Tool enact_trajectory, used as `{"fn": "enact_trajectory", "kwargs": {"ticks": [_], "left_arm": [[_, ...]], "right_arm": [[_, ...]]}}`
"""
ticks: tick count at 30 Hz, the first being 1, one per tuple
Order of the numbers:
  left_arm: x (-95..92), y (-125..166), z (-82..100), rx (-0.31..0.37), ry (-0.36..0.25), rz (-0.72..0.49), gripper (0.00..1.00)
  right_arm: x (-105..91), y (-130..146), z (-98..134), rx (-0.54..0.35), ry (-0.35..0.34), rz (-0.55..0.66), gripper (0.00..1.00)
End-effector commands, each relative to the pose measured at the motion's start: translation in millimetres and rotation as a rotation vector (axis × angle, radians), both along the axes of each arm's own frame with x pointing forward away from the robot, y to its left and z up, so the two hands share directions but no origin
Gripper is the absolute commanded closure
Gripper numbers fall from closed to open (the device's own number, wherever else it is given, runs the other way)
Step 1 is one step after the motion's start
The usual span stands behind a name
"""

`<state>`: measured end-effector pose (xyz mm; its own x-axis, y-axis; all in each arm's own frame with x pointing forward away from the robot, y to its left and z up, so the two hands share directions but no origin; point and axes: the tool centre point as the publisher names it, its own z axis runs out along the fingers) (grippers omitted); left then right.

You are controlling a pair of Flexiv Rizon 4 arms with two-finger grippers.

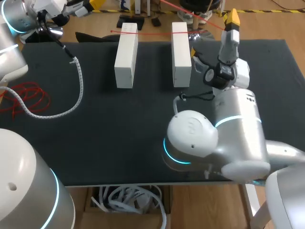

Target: Grab the tape and strap the tape.

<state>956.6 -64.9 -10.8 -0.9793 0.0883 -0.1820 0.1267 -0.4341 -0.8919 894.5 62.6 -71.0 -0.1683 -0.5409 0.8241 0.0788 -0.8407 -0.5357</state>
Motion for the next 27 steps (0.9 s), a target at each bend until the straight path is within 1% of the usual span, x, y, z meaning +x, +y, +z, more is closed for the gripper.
{"fn": "enact_trajectory", "kwargs": {"ticks": [1,3,6,13,22,23,24,25,26,27], "left_arm": [[1.1,1,-0.7,-0.001,-0.001,-0.004,1.0],[1.1,1,-0.7,-0.001,-0.001,-0.004,1.0],[1.1,1,-0.7,-0.001,-0.001,-0.004,1.0],[1.1,1,-0.7,-0.001,-0.001,-0.004,1.0],[1.1,1,-0.7,-0.001,-0.001,-0.004,1.0],[1.1,1,-0.7,-0.001,-0.001,-0.004,1.0],[1.1,1,-0.7,-0.001,-0.001,-0.004,1.0],[1.1,1,-0.7,-0.001,-0.001,-0.004,1.0],[1.1,1,-0.7,-0.001,-0.001,-0.004,1.0],[1.1,1,-0.7,-0.001,-0.001,-0.004,1.0]], "right_arm": [[7.6,4,9,0.053,0.099,-0.172,0.0],[10.2,0,13,0.075,0.116,-0.186,0.0],[13.7,-4,16,0.082,0.124,-0.197,0.0],[21.3,-12,21,0.061,0.126,-0.203,0.0],[29.8,-21,20,0.039,0.118,-0.215,0.0],[30.0,-22,20,0.037,0.115,-0.214,0.01],[30.3,-22,20,0.033,0.112,-0.207,0.18],[30.9,-22,20,0.031,0.11,-0.203,0.29],[31.2,-21,19,0.03,0.11,-0.202,0.51],[31.7,-21,19,0.03,0.107,-0.196,0.55]]}}
